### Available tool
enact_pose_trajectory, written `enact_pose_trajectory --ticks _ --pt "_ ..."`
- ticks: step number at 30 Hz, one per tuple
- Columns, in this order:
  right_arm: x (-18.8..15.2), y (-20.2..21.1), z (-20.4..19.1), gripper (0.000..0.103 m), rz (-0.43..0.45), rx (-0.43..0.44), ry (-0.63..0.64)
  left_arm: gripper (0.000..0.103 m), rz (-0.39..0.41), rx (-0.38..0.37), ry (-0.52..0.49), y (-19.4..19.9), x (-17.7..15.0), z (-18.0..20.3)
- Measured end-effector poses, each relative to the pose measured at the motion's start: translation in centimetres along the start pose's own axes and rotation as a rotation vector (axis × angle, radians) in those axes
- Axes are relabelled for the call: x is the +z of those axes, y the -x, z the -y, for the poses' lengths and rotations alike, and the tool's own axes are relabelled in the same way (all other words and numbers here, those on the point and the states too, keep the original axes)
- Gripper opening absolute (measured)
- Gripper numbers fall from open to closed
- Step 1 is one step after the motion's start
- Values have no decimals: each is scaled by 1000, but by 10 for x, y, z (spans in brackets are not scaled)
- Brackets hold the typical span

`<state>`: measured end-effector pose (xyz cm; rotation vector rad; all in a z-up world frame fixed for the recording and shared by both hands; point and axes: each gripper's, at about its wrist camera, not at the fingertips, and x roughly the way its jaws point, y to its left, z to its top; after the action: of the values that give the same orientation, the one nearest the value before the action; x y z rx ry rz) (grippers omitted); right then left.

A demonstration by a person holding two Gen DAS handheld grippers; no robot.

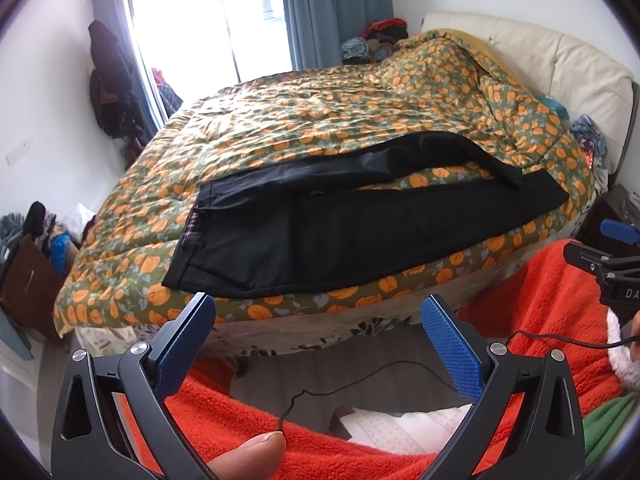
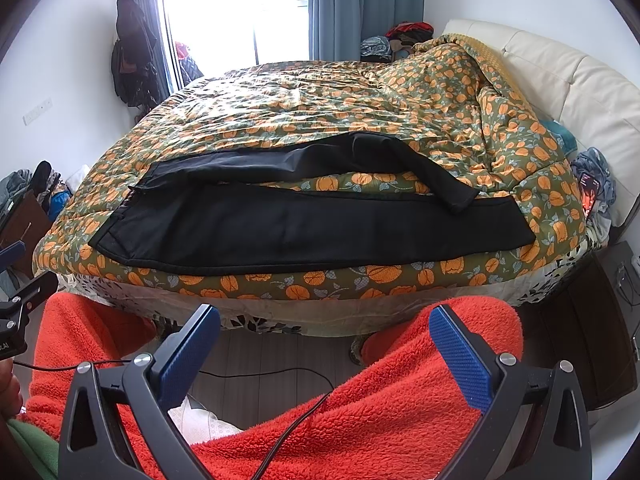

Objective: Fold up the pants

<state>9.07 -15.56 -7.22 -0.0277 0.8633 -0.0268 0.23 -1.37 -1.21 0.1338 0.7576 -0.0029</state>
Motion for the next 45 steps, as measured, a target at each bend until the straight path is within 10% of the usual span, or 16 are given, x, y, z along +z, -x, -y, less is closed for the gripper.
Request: enact_pose_trajectory --ticks 45 --pt "6 9 -23 103 57 129 137 103 43 -12 -64 5 -2 15"
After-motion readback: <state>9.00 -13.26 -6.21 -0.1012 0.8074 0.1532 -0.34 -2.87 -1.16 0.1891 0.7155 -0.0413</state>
